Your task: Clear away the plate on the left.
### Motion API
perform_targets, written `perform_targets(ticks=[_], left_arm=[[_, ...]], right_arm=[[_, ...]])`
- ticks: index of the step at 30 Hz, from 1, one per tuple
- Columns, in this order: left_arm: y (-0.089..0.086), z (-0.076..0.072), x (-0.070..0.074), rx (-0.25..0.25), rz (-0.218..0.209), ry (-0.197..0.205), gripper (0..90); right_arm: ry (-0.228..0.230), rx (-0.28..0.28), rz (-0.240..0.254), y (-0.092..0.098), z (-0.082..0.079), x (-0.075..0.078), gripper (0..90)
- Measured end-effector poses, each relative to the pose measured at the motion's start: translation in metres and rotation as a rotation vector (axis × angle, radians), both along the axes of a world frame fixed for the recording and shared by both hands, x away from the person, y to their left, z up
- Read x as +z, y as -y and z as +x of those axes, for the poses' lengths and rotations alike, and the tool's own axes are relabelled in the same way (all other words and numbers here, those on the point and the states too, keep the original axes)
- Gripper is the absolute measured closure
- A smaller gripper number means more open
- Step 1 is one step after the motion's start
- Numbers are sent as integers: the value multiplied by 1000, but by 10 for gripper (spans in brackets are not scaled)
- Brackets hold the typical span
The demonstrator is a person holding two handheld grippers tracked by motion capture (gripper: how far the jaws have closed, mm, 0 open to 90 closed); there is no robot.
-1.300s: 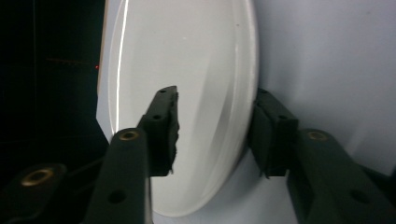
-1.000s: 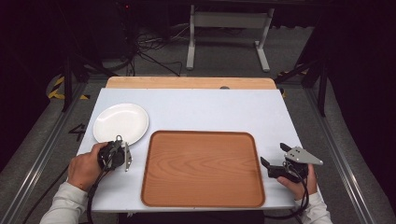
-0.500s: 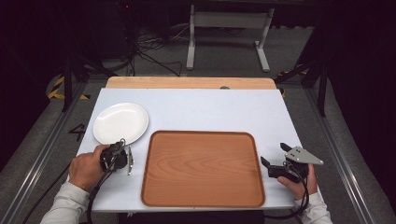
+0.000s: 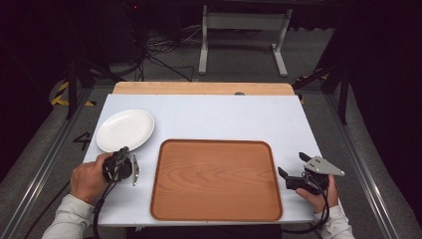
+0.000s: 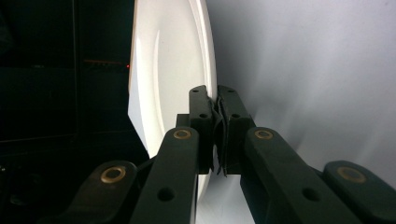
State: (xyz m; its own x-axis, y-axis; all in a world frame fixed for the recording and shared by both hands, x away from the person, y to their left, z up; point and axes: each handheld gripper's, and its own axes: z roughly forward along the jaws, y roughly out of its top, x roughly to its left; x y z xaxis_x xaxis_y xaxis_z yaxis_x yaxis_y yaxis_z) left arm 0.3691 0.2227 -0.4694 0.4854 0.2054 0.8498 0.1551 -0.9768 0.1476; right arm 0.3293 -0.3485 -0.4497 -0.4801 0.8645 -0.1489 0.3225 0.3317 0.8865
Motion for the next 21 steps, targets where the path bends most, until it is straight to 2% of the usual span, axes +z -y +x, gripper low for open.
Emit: perform_targets(ticks=[5, 13, 21], left_arm=[[-3, -1, 3, 14, -6, 0, 864], [-4, -4, 10, 19, -27, 27, 870], [-1, -10, 21, -3, -45, 55, 870]], right_arm=[[3, 0, -1, 0, 0, 0, 77], [2, -3, 6, 1, 0, 0, 77], [4, -6, 5, 1, 0, 0, 77]])
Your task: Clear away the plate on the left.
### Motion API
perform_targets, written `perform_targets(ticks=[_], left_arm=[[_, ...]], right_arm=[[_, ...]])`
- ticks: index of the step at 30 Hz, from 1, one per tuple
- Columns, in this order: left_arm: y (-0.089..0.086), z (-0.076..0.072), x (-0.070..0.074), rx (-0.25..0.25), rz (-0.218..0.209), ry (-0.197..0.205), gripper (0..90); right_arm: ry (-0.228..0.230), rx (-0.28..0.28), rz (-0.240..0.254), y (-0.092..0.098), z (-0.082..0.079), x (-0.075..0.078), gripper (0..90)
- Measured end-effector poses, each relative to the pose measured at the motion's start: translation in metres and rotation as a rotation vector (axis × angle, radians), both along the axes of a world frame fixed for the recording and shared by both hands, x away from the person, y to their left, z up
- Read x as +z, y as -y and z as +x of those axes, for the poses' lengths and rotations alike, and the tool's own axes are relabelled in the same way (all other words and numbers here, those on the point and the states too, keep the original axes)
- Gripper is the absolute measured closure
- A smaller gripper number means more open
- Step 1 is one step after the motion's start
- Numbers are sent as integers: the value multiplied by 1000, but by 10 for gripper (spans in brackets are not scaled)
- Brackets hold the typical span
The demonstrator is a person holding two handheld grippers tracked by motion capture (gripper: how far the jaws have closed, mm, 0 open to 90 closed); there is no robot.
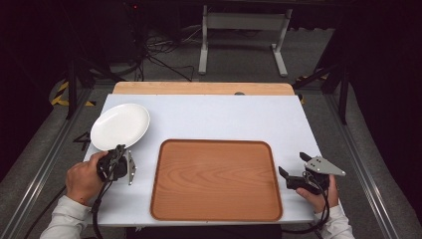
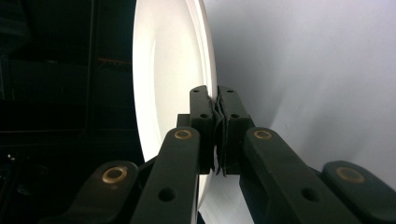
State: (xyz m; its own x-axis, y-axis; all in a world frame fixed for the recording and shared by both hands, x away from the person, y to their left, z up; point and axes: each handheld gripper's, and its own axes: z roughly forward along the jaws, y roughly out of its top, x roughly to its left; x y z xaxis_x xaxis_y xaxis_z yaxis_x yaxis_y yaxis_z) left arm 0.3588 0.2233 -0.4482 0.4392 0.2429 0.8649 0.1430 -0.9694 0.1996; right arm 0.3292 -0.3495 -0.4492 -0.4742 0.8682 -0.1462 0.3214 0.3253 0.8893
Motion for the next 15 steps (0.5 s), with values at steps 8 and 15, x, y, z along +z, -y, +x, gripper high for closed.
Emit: perform_targets(ticks=[8, 15], left_arm=[[11, -9, 11, -49, -12, 23, 870], [26, -19, 21, -99, -15, 50, 870]], right_arm=[[-1, -6, 5, 0, 0, 0, 76], [-2, -14, 7, 1, 0, 0, 76]])
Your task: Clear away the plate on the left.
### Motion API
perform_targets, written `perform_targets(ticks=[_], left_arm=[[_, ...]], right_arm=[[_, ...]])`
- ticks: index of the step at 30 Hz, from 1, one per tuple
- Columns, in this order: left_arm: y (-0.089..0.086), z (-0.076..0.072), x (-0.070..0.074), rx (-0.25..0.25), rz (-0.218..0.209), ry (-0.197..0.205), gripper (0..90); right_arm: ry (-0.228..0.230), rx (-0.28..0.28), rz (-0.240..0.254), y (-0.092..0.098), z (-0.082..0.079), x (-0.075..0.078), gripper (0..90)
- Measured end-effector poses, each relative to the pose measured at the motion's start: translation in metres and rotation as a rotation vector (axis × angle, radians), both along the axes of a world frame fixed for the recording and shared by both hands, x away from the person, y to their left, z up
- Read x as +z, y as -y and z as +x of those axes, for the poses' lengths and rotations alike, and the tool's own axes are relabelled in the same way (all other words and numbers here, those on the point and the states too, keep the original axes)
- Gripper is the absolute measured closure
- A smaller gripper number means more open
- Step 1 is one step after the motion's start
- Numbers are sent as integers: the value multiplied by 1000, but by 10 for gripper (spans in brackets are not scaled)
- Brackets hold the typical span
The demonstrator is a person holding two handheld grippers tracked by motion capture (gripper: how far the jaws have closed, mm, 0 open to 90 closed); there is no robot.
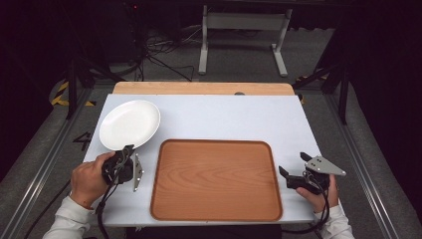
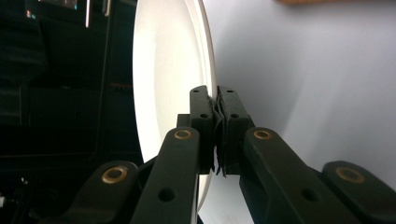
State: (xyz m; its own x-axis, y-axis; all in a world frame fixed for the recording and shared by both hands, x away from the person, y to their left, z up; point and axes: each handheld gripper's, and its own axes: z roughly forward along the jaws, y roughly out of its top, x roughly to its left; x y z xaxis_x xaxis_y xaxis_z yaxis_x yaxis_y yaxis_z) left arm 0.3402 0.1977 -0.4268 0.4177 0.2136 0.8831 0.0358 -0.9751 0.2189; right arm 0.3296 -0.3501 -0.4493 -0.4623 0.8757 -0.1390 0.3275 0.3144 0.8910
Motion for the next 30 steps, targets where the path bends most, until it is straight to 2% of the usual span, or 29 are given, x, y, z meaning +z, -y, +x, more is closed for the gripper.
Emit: perform_targets(ticks=[5, 18, 21, 26, 28, 30], left_arm=[[11, -7, 5, -42, -31, 17, 870], [53, -29, 15, -192, 7, 37, 870], [62, -35, 17, -235, 27, 33, 870], [73, -42, 16, -276, 28, 21, 868], [80, -47, 15, -307, 31, 10, 868], [83, -49, 14, -331, 0, -2, 865]], right_arm=[[2, 3, 4, 0, 0, 0, 75], [3, -1, 4, 0, 0, 0, 75], [8, -3, 3, 0, -1, 1, 75], [5, -5, 5, 0, 0, 0, 74], [8, -4, 4, 0, -1, 1, 75], [10, -6, 5, 0, -1, 1, 75]])
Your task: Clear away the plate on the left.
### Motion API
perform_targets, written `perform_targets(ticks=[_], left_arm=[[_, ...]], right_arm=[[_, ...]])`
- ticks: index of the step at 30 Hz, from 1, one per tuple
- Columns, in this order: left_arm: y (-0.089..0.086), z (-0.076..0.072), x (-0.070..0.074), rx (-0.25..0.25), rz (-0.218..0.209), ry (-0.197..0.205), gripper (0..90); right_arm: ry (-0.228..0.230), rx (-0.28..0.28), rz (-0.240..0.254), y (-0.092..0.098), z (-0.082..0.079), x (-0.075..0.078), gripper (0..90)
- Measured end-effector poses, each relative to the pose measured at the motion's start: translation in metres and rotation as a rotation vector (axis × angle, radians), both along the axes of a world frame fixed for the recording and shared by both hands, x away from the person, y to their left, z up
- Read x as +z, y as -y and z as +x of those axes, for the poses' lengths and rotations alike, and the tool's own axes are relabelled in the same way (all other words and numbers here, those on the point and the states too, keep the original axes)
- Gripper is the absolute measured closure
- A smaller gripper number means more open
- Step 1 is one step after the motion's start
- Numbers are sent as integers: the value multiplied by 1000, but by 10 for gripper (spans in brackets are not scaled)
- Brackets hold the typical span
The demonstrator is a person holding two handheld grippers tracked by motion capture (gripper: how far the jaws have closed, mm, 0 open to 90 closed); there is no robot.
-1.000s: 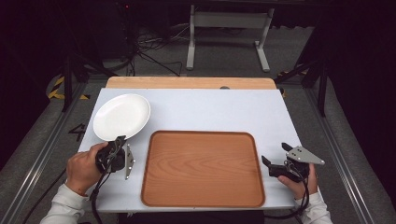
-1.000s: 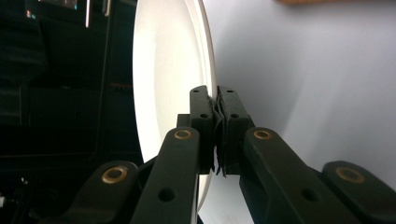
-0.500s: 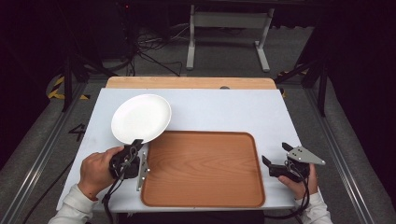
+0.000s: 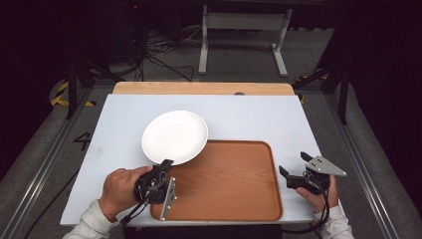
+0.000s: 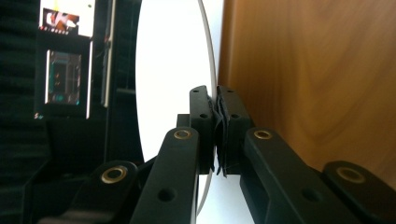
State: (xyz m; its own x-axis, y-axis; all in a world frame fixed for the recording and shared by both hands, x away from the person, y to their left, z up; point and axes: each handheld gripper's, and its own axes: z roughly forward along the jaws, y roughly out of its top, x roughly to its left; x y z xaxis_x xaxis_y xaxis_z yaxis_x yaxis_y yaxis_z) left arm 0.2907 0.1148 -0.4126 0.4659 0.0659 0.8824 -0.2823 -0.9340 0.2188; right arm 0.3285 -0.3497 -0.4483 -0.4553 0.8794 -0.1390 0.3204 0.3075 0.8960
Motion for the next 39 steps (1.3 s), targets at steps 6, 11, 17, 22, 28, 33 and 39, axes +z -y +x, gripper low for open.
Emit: perform_targets(ticks=[6, 11, 17, 22, 28, 33, 39], left_arm=[[11, -9, -2, -62, 5, -6, 865], [25, -16, -8, -133, 22, -34, 863], [35, -21, -14, -177, 43, -49, 857], [43, -24, -20, -202, 61, -74, 857], [52, -27, -28, -235, 95, -91, 851], [57, -28, -32, -250, 104, -89, 855], [62, -30, -36, -280, 121, -95, 865]], right_arm=[[-5, -1, 1, 0, 0, 0, 75], [0, 0, 6, 0, 0, 0, 75], [-1, -2, 8, 0, 0, 1, 75], [1, -2, 8, 1, 0, 1, 75], [1, -1, 6, 1, 0, 1, 75], [-1, -4, 7, 1, 0, 0, 75], [-1, -2, 5, 1, 0, 0, 75]])
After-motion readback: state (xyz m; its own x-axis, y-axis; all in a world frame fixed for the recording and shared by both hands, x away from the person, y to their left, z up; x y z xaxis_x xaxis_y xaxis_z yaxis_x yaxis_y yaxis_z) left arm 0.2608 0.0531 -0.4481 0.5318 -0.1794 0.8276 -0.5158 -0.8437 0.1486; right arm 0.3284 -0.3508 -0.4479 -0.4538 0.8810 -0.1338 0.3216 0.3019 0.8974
